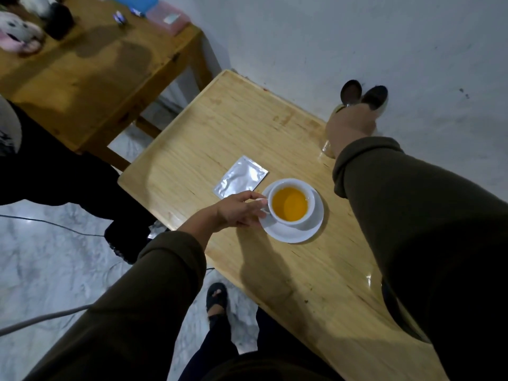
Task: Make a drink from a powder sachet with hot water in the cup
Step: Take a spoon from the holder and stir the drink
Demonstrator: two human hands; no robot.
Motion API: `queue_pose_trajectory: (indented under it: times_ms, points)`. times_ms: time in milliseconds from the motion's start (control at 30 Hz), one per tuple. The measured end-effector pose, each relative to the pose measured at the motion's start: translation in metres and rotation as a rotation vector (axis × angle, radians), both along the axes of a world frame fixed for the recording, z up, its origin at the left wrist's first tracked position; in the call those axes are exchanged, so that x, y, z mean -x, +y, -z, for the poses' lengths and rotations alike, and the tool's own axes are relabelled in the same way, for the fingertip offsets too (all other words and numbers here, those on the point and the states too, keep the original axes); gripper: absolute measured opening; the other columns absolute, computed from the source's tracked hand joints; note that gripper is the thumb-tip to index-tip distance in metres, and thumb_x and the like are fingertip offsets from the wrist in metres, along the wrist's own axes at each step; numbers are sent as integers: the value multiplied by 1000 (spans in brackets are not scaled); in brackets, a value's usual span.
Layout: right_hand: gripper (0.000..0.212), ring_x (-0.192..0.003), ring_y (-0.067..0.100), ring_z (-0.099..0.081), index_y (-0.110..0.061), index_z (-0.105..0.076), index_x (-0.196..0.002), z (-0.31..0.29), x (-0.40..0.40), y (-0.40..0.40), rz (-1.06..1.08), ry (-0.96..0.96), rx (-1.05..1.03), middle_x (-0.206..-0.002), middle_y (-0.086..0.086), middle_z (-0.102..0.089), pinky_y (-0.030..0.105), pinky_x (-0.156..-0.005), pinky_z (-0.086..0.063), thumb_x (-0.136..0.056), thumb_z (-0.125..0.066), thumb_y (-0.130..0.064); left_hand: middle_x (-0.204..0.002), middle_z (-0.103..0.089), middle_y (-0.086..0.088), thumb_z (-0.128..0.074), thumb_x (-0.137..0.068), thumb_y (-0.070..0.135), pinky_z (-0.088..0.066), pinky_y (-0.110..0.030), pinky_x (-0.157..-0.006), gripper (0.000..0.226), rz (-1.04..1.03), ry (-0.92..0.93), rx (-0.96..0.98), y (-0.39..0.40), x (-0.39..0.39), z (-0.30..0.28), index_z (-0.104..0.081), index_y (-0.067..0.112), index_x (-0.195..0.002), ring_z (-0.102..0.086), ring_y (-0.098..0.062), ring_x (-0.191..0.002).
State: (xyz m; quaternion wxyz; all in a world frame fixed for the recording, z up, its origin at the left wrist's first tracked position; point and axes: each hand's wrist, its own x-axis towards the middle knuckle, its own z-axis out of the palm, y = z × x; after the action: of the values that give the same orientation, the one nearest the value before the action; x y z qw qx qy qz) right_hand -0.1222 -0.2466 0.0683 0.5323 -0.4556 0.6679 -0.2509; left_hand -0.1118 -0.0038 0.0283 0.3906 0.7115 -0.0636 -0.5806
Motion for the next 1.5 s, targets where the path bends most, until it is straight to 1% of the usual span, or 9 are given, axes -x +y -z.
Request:
queue_pose_trajectory:
  times_ms: [300,467,567,667,933,1067,1233,1367,1500]
  points:
    - [41,-101,28,-61,-16,-57,-120,12,-6,-12,-153,271,163,-106,6,-64,41,-96,-47,-91,-41,-41,-107,-64,-7,-54,-94,36,-45,-24,-72,36,-6,17,-12,0,-1,0,-54,19,-125,-59,-24,-91]
    - [37,-114,21,-58,-14,-51,-130,11,-2,-15,-358,416,240,-130,4,-56,16,-69,-41,-98,-38,-28,-106,-64,-7,-54,-93,36,-45,-24,-71,30,-12,4,-20,-1,0,1,-56,21,-119,-57,-25,-93]
    - [34,-117,24,-56,-9,-54,-126,8,0,-18,-406,528,396,-135,11,-51,23,-85,-46,-98,-40,-21,-104,-64,-6,-54,-94,36,-46,-23,-71,28,-16,-6,-21,-1,1,2,-56,21,-118,-57,-25,-92]
    - [33,-118,22,-53,-10,-54,-126,-4,0,-20,-419,443,448,-135,11,-49,6,-79,-43,-95,-43,-16,-99,-65,-3,-54,-93,37,-44,-24,-71,21,-14,-20,-29,-1,1,2,-58,25,-110,-56,-23,-87]
    - [12,-109,26,-56,-10,-51,-103,-59,5,-4,-435,327,703,-122,11,-53,36,-93,-48,-95,-42,-12,-103,-63,-6,-48,-96,37,-44,-26,-74,18,16,-86,-9,-2,6,-1,-56,22,-104,-58,-24,-94]
    - [6,-87,22,-55,-16,-37,-91,-74,23,16,-464,248,677,-94,6,-55,36,-83,-49,-96,-38,-12,-104,-61,-10,-47,-97,34,-43,-31,-78,17,28,-96,13,-1,7,0,-58,23,-90,-56,-26,-95]
    - [19,-83,14,-50,-7,-60,-102,-71,54,52,-392,282,578,-110,10,-64,6,-61,-34,-93,-45,-11,-92,-60,-8,-55,-90,35,-43,-24,-64,20,63,-123,68,1,9,0,-62,17,-85,-56,-21,-80]
    - [17,-93,20,-58,-12,-61,-105,-62,73,94,-286,244,414,-106,6,-66,23,-76,-42,-90,-52,-12,-79,-57,-2,-47,-95,40,-37,-21,-51,35,127,-189,53,0,7,3,-58,9,-105,-47,-12,-57]
    - [20,-82,25,-69,-25,-57,-72,-55,89,122,-173,105,204,-92,8,-72,38,-89,-56,-79,-60,-6,-89,-59,-7,-42,-98,39,-38,-22,-54,34,150,-206,53,0,7,2,-56,9,-106,-45,-13,-56]
